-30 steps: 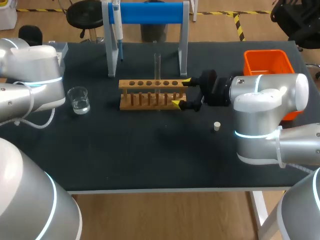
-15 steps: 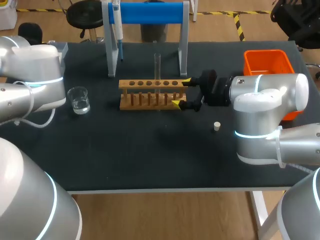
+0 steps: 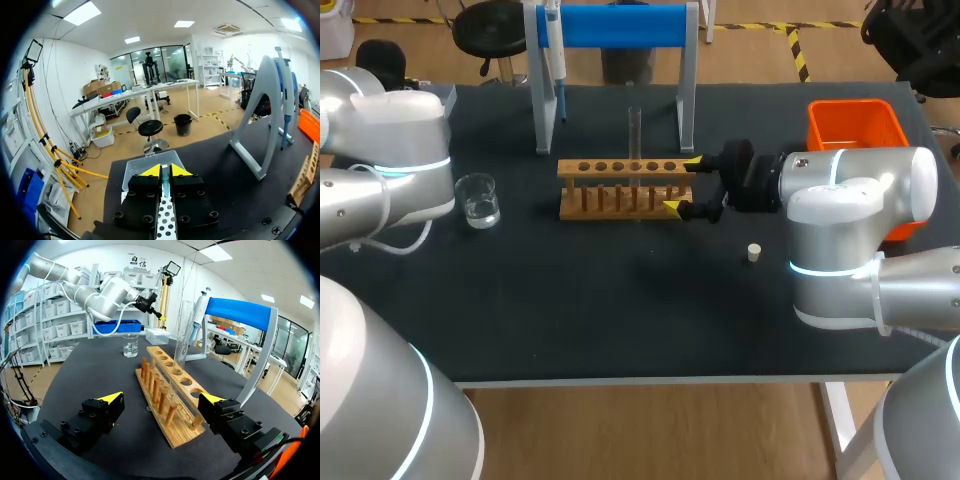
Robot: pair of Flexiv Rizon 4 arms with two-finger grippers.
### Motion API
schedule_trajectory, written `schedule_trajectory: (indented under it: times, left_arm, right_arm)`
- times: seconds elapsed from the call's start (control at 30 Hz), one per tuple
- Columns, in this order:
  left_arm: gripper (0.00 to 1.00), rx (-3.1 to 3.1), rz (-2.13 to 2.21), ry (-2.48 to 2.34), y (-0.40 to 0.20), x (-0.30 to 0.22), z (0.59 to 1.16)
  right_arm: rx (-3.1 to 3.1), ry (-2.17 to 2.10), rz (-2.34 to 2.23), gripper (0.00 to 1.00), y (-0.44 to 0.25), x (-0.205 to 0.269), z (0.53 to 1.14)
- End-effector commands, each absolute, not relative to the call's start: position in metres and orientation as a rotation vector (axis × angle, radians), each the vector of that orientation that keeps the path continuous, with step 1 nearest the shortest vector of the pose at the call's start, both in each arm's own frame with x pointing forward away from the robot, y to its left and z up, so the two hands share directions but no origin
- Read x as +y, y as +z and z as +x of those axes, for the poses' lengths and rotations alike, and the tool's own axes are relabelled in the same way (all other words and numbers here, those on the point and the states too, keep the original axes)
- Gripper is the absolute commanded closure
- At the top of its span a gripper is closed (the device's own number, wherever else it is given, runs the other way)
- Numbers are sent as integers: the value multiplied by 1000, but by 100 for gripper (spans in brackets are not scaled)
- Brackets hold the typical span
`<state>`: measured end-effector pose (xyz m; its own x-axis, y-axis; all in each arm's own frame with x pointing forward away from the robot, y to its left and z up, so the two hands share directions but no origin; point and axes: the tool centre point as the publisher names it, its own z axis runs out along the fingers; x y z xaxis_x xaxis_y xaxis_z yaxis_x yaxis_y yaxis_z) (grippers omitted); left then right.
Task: Invert the test tube, pick up the pipette, mount the tip to pipette, aspirate from beaker and dispense into the tube, eject the tip, return the pipette, and cap with the stopper.
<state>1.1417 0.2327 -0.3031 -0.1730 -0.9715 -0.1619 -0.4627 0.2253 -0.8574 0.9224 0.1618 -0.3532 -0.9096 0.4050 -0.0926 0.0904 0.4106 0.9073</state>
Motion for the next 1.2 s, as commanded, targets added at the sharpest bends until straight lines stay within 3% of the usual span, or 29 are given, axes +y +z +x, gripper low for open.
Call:
schedule_trajectory:
  times: [0.03, 0.43, 1.2]
  left_arm:
    - [100, 1760, -1318, -876, -297, 231, 1133]
    - [100, 2070, -1023, -1084, -269, 206, 1090]
    - [100, 2161, -925, -1079, -260, 192, 1077]
  right_arm:
    - [2367, 1499, 432, 0, -354, 162, 922]
    - [2367, 1499, 432, 0, -354, 162, 922]
    - [2367, 1499, 432, 0, -354, 162, 922]
